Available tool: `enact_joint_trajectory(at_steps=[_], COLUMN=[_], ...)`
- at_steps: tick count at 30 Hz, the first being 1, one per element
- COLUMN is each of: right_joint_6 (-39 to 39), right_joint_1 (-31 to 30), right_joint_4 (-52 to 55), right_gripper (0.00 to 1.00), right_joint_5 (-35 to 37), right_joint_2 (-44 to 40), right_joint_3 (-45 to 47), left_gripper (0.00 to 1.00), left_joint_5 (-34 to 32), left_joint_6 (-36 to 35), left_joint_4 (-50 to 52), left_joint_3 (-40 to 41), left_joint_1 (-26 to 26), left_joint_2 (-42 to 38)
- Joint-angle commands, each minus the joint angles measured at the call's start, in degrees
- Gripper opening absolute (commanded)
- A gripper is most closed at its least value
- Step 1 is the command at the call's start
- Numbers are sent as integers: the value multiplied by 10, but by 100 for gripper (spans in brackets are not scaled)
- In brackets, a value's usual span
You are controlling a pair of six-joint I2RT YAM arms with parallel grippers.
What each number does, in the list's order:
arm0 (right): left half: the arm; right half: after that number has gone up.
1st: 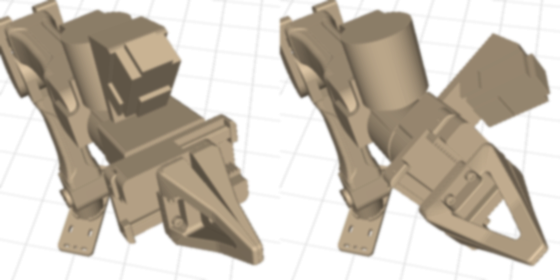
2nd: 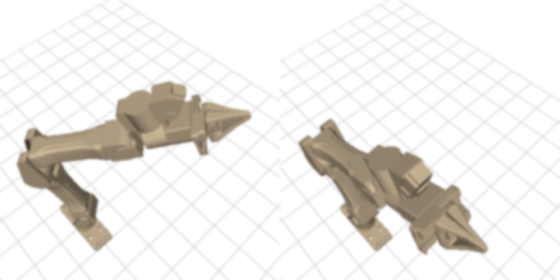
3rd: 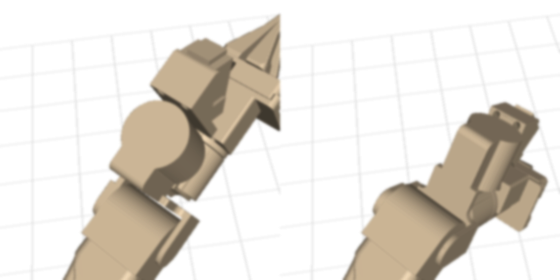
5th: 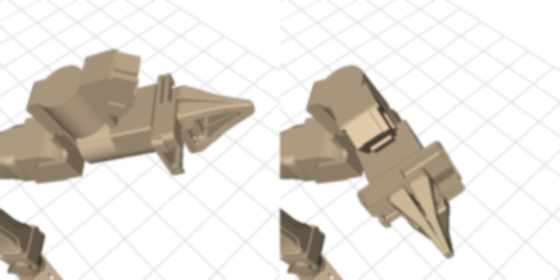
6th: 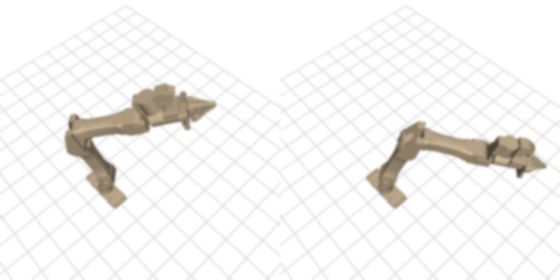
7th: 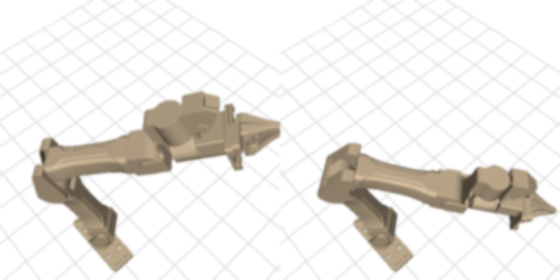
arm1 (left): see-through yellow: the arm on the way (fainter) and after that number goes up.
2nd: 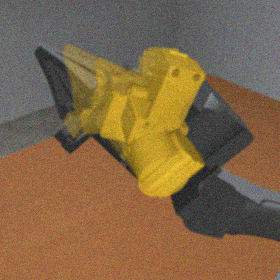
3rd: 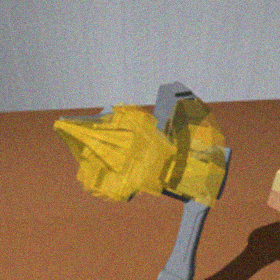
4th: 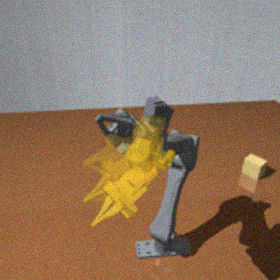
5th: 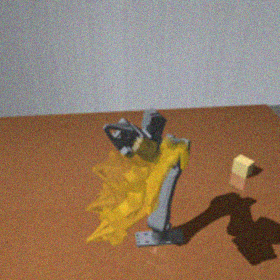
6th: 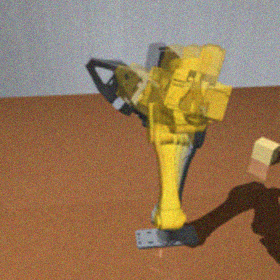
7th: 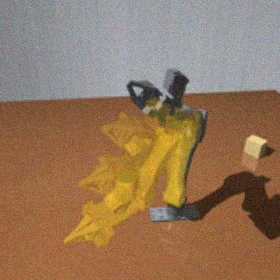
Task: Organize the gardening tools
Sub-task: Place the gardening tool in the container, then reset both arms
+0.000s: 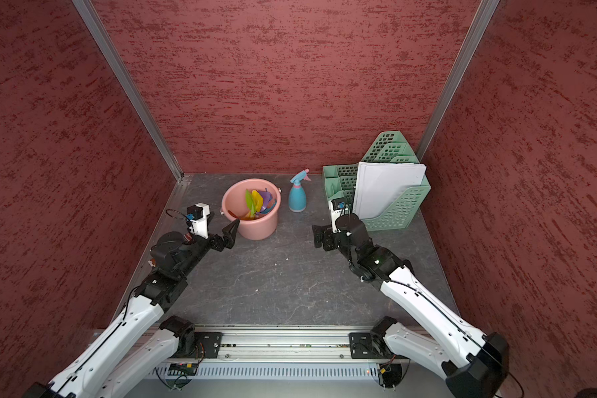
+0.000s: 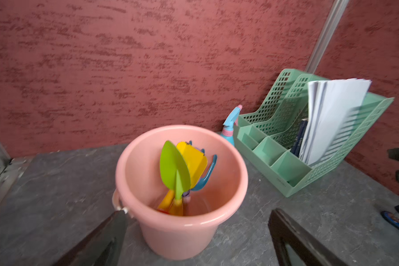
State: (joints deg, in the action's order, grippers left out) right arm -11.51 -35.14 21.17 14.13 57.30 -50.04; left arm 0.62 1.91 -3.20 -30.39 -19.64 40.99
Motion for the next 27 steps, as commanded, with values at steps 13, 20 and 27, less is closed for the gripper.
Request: enact_joint_trajectory(at_steps=[13,20,27], right_joint_6=[173,249,212], right_joint_1=[140,175,211], right_joint_4=[-542,-692,-661], right_gripper=[98,98,98], right_joint_5=[136,134,101], right_joint_2=[132,214,211], right_joint_3=[238,260,257], left_gripper=[100,100,100], left_joint_5=[-19,-15,59], left_joint_6=[-16,-37,-18], left_joint_4=[-149,-236,-353], left_joint_3=[98,115,94], left_joint_1=[143,172,224], left_joint_2=[125,218,339])
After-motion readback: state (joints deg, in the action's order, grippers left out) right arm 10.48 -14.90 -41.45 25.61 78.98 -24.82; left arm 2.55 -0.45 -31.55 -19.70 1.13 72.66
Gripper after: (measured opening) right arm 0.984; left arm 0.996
